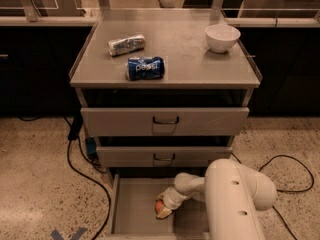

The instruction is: Pick apple from bottom drawer and place on counter

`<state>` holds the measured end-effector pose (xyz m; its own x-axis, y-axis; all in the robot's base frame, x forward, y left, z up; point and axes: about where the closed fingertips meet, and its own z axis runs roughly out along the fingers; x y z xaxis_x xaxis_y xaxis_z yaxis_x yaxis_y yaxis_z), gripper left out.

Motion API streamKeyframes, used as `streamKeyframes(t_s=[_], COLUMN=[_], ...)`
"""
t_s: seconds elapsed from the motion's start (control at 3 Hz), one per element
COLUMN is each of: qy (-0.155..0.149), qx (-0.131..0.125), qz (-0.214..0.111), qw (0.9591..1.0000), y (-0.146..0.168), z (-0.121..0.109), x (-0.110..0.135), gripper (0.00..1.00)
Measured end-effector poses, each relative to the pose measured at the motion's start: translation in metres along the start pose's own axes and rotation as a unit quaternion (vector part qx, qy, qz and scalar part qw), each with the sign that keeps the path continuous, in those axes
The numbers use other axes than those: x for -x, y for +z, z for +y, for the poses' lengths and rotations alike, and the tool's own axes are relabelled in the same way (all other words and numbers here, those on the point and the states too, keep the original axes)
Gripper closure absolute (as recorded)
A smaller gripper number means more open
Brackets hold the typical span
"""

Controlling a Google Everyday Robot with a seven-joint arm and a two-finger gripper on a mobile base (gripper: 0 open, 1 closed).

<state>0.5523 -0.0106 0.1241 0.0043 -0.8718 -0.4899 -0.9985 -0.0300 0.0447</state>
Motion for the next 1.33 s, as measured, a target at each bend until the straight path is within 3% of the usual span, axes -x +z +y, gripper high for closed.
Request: streamKeyframes(t_s=[0.67,1.0,1.33], qy=[-0.003,-0.013,-0.027], qx=[-0.023,-0.046,-0.050], qz=[0.007,0.016,0.027], qw=[0.9997,0.9987,0.9980], y=[-0.053,-0.104,-0.145], z=[0.011,0.025,0.051], x=[0.018,0.038,0.058], gripper=[1.00,1.00,1.00])
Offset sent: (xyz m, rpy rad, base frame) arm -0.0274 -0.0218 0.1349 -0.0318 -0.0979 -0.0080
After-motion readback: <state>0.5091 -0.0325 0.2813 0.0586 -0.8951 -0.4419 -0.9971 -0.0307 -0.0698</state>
